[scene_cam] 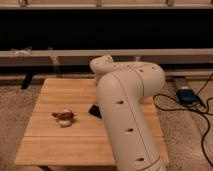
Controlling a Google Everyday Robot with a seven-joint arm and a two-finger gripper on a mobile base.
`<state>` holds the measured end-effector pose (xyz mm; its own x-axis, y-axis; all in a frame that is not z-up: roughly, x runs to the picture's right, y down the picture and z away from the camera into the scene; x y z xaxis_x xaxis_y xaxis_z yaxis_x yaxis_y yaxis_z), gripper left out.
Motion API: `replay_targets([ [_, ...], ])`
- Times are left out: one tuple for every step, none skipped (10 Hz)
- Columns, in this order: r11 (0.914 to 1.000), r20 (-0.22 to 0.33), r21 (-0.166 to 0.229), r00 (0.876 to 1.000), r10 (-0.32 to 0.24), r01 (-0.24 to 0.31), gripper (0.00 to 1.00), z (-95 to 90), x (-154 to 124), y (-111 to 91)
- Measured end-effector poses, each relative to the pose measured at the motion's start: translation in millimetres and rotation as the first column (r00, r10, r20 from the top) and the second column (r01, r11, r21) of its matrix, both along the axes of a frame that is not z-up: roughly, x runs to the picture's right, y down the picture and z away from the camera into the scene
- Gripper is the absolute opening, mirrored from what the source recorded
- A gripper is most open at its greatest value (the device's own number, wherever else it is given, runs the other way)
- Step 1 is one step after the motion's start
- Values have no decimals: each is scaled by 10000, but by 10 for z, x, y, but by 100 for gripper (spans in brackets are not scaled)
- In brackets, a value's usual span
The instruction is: Pick up the ceramic bowl
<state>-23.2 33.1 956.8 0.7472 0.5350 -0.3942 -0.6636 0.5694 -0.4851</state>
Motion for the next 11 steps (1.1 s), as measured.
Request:
replay_targets([
  [9998, -38, 140, 9999, -162, 162, 0, -101, -6, -66],
  [9990, -62, 283, 9994, -350, 351, 0, -201, -26, -144],
  [9978, -67, 395, 9986, -521, 523, 0, -287, -54, -208],
  [9953, -46, 581, 9970, -779, 780, 0, -414, -103, -305],
  [9916, -22, 742, 9944, -1061, 1060, 0, -511, -149, -375],
  [9889, 24, 858, 9926, -1218, 1211, 0, -567, -186, -415],
  [9851, 135, 1041, 9902, -1393, 1371, 0, -647, -231, -466],
  [9808, 309, 1257, 9875, -1543, 1493, 0, -756, -270, -543],
  [9797, 360, 1310, 9868, -1578, 1519, 0, -783, -286, -561],
  [9795, 375, 1310, 9865, -1593, 1532, 0, -782, -300, -558],
  [9794, 384, 1314, 9864, -1598, 1536, 0, -782, -305, -558],
])
